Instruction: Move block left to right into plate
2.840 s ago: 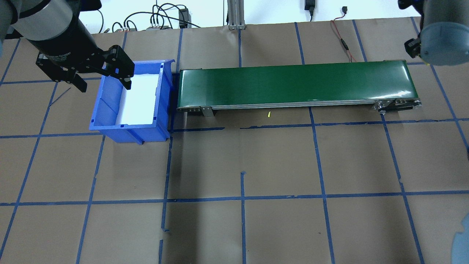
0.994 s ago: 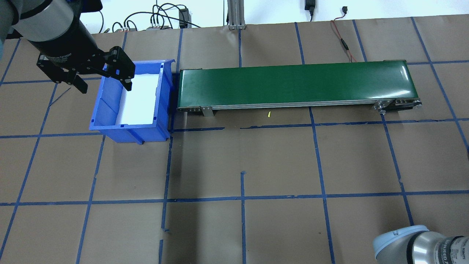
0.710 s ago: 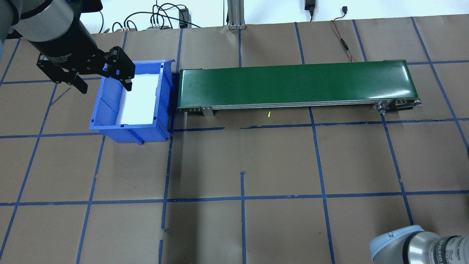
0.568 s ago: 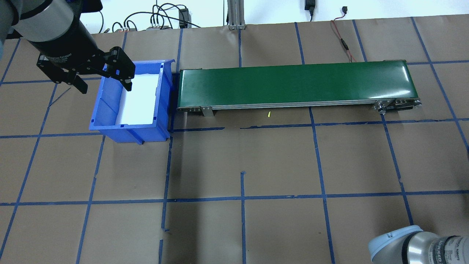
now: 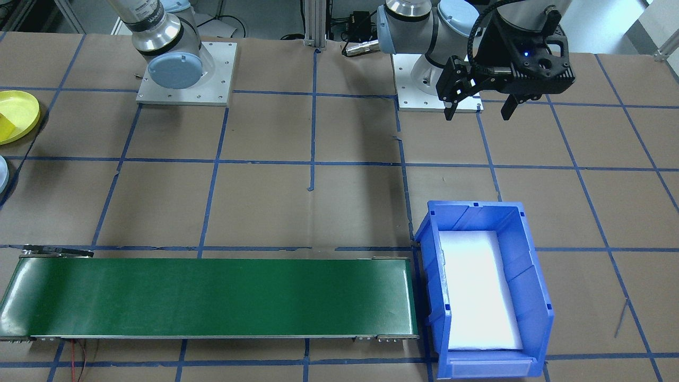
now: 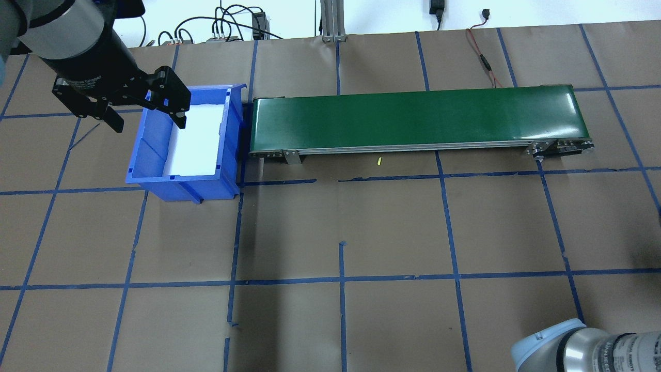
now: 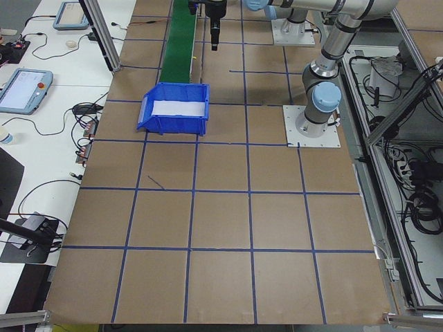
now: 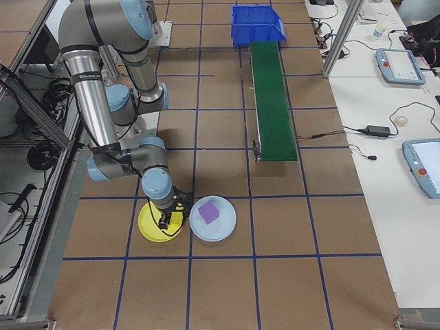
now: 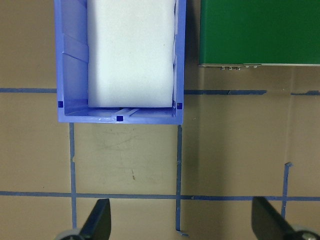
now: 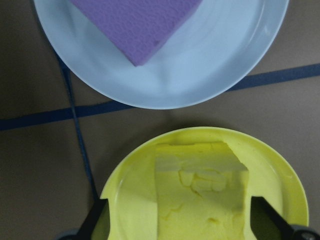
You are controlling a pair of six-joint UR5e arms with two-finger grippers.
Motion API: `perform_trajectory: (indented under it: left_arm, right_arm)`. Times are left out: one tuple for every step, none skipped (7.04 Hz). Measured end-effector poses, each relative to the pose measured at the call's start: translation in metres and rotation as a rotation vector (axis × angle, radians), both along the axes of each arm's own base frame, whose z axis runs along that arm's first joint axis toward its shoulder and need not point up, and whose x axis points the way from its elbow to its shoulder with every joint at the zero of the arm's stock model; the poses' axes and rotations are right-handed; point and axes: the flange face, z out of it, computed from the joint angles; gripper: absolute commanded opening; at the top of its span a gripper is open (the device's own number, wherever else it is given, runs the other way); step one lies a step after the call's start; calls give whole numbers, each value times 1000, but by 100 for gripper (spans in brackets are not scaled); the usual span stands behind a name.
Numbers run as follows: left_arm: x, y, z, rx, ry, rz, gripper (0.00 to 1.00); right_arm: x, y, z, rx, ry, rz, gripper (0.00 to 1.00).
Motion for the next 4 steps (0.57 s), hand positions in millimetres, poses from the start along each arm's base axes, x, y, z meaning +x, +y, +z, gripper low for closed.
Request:
perform_trajectory:
  left_arm:
    - [0,0,0,0,0,1,100]
    - [1,0,0,0,0,3,100]
    - [1,0,1,2,0,4,100]
    - [1,1,2,9,0,6,100]
  right_arm:
    - [44,-54,32,5,26,46,99]
    - [103,-109,62,-3,26,71,100]
    - [173,-161,85,-27,20,89,100]
    - [244,-200,103,-58,17,100,100]
